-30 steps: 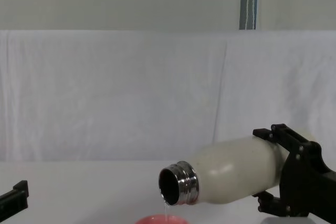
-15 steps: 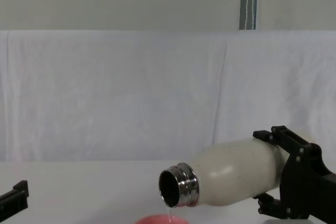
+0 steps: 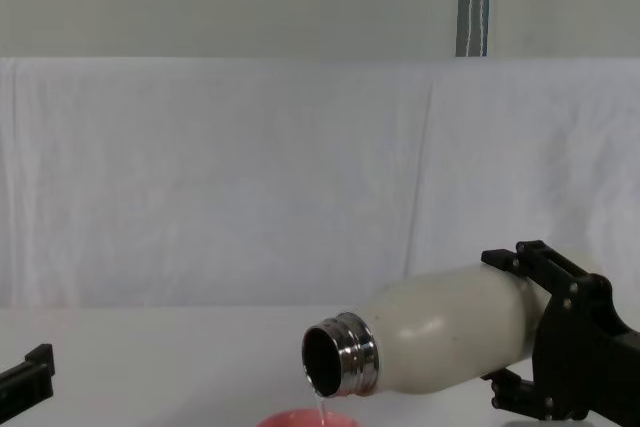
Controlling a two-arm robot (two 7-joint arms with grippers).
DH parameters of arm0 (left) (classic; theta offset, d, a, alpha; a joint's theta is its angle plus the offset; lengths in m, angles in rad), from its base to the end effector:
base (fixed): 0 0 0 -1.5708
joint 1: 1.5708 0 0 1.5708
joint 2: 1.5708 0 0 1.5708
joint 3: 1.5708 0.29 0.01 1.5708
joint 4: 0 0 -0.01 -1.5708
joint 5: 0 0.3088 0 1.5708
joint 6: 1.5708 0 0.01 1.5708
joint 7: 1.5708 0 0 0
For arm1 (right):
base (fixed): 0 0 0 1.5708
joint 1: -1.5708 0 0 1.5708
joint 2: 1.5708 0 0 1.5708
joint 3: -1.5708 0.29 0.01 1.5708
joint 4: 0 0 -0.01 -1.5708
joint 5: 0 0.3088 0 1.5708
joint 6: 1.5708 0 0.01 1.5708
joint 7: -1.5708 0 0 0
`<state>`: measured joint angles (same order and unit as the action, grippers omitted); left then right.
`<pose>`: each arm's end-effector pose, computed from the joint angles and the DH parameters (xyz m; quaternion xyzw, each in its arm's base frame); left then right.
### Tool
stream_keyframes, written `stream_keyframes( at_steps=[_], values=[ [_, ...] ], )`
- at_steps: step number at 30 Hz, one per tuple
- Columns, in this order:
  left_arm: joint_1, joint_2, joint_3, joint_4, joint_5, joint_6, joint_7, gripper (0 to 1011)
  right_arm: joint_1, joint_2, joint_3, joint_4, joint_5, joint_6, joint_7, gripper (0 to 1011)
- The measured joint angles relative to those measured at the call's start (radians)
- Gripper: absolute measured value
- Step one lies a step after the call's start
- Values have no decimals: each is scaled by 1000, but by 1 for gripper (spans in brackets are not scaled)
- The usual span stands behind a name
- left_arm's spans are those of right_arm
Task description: Grasp the thermos with one hand and pour water into the cup lid.
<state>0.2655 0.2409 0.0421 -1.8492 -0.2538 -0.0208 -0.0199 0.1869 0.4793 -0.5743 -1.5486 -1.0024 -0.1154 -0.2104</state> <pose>0.2529 0.0375 -0.2853 -0.0174 0.0064 0.6616 0.7496 0.3363 0.0177 -0.2973 -0.2835 -0.6183 -0.3758 0.6294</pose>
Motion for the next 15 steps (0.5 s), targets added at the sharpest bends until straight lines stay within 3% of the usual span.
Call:
stream_keyframes(
  at_steps=[15],
  values=[
    [0,0,0,0,0,0,0,1001,2,1,-2,0,-2,1,0,953]
  ],
)
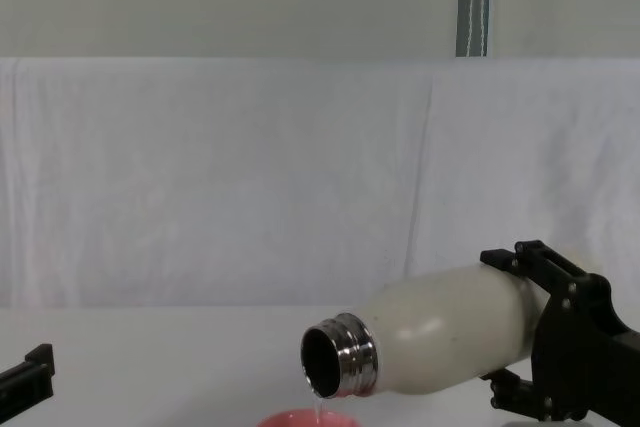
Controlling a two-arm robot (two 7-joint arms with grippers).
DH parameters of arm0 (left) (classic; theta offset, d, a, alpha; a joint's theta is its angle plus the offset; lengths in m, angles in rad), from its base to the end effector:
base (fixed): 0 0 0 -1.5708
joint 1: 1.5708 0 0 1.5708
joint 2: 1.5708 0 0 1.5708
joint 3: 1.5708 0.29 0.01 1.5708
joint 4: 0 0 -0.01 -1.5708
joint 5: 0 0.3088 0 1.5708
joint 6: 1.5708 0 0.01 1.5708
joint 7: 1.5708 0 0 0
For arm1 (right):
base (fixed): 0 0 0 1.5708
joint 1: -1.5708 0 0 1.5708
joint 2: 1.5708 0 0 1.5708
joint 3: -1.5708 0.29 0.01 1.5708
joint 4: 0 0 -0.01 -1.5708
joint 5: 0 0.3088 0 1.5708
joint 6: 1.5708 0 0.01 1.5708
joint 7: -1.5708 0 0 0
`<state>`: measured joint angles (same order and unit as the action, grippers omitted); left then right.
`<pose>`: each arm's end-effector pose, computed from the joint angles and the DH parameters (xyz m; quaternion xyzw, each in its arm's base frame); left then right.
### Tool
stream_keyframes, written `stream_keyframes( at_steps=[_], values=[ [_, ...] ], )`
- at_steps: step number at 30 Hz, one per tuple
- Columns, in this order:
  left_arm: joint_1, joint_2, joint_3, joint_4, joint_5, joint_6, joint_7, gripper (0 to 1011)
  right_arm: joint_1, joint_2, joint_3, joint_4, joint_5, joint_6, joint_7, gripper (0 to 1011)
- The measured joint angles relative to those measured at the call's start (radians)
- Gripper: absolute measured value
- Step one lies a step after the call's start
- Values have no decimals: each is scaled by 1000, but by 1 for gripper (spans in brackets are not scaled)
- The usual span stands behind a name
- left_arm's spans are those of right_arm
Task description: Grasp the thermos with one hand and pour water into the cup lid.
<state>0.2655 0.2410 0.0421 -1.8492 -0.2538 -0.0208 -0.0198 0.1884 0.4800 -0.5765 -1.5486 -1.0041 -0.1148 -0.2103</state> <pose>0.2529 0.0376 -0.2853 -0.0174 0.0064 0.6616 0.7496 0.3364 0.0180 -0.2971 -0.2837 -0.6194 -0.3747 0.6289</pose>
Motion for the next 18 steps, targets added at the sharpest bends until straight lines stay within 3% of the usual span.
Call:
stream_keyframes(
  at_steps=[18],
  values=[
    [0,0,0,0,0,0,0,1001,2,-3,-5,4,2,0,6,953]
  ],
)
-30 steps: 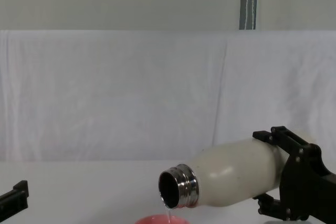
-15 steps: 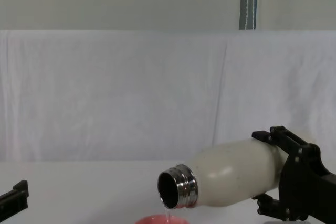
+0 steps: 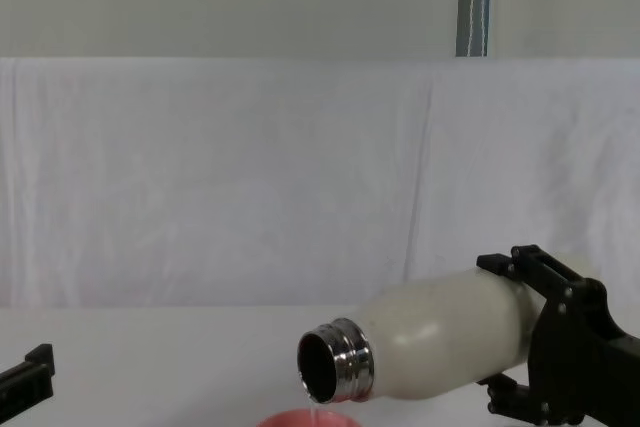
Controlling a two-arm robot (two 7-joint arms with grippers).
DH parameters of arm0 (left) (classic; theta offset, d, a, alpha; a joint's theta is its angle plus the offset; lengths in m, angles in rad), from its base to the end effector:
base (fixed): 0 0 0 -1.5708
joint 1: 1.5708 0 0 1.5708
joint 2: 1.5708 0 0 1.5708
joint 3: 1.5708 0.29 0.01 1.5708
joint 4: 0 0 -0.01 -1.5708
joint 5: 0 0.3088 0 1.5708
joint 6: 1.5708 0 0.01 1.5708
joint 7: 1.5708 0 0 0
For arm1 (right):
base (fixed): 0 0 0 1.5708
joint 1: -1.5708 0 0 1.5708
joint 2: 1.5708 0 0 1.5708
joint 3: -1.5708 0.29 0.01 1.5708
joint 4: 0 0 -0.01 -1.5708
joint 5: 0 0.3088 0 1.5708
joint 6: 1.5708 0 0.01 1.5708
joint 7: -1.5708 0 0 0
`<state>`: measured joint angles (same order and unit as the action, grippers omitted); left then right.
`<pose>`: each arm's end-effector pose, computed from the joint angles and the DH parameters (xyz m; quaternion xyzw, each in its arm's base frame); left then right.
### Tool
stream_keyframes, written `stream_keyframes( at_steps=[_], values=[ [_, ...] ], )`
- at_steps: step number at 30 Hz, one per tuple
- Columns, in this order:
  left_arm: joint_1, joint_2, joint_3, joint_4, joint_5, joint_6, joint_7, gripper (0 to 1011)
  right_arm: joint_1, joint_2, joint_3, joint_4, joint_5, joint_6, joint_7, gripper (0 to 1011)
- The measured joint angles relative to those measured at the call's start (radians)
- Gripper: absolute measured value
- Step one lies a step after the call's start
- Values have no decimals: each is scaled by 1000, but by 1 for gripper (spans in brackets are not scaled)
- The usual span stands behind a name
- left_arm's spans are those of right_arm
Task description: Grasp the thermos with one hand and pour water into the cup lid.
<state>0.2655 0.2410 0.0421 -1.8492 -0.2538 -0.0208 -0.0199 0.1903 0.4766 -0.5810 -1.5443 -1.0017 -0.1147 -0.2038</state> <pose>0.2529 0.0376 -0.2853 -0.0174 0.0064 0.6616 0.7496 0.3365 0.0196 -0.2983 -0.2851 -0.6168 -0.3722 0.6322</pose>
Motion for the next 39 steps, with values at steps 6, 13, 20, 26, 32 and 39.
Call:
stream_keyframes(
  at_steps=[6,13,20,26,32,39],
  values=[
    [0,0,0,0,0,0,0,1001,-6,-5,11,-7,42,-14,20,953],
    [0,0,0,0,0,0,0,1001,-22,-19,47,-28,141,-47,58,953],
    [0,0,0,0,0,0,0,1001,-46,-43,109,-60,306,-87,138,953],
    [0,0,0,0,0,0,0,1001,-68,-65,167,-85,468,-106,223,955],
    [0,0,0,0,0,0,0,1001,-90,-99,242,-112,686,-98,349,953],
    [0,0,0,0,0,0,0,1001,-104,-128,304,-122,891,-51,463,953]
  ],
)
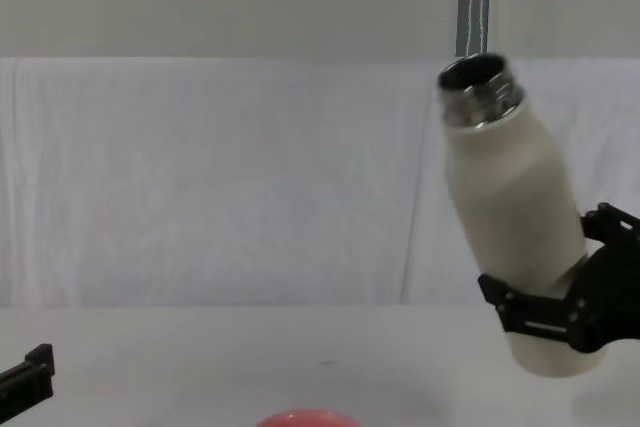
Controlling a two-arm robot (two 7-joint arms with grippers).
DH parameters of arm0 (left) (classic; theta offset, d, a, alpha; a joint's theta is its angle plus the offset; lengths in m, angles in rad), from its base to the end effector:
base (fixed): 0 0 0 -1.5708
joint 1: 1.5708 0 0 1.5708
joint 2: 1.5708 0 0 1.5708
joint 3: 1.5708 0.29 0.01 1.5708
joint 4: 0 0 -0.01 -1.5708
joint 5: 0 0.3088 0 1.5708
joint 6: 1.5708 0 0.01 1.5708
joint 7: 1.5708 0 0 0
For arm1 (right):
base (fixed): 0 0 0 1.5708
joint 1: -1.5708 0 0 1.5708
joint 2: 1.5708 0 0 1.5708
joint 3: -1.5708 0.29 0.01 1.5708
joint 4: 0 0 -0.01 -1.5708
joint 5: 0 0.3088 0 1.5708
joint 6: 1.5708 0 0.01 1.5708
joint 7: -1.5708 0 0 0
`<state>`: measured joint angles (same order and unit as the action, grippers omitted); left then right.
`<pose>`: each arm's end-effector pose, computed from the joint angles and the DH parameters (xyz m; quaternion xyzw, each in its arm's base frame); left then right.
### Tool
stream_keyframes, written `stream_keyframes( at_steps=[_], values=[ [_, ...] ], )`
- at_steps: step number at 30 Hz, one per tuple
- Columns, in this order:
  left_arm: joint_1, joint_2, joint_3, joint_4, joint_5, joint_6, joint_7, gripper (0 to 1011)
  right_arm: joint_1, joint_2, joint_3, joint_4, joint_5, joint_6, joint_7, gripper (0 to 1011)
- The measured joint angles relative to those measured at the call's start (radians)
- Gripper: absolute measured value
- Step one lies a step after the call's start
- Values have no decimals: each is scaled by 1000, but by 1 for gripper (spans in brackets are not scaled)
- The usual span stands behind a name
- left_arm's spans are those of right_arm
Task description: Grasp the thermos with one hand and pour water into the cup lid.
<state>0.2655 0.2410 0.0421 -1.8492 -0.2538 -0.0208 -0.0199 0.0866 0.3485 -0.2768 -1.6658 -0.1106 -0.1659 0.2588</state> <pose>0.2529 0.0376 -0.2853 -0.0174 0.0064 0.6616 0.7496 0.3387 -0.0071 -0.2543 -0.0763 -0.2500 -0.4619 0.8476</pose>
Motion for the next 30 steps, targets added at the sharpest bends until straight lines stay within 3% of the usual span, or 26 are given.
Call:
stream_keyframes(
  at_steps=[5,11,23,30],
  values=[
    [0,0,0,0,0,0,0,1001,-8,-18,38,-2,129,43,52,953],
    [0,0,0,0,0,0,0,1001,-16,-28,61,-2,219,75,73,953],
    [0,0,0,0,0,0,0,1001,-25,-41,85,3,361,123,90,955],
    [0,0,0,0,0,0,0,1001,-28,-36,81,7,383,135,76,953]
  ],
)
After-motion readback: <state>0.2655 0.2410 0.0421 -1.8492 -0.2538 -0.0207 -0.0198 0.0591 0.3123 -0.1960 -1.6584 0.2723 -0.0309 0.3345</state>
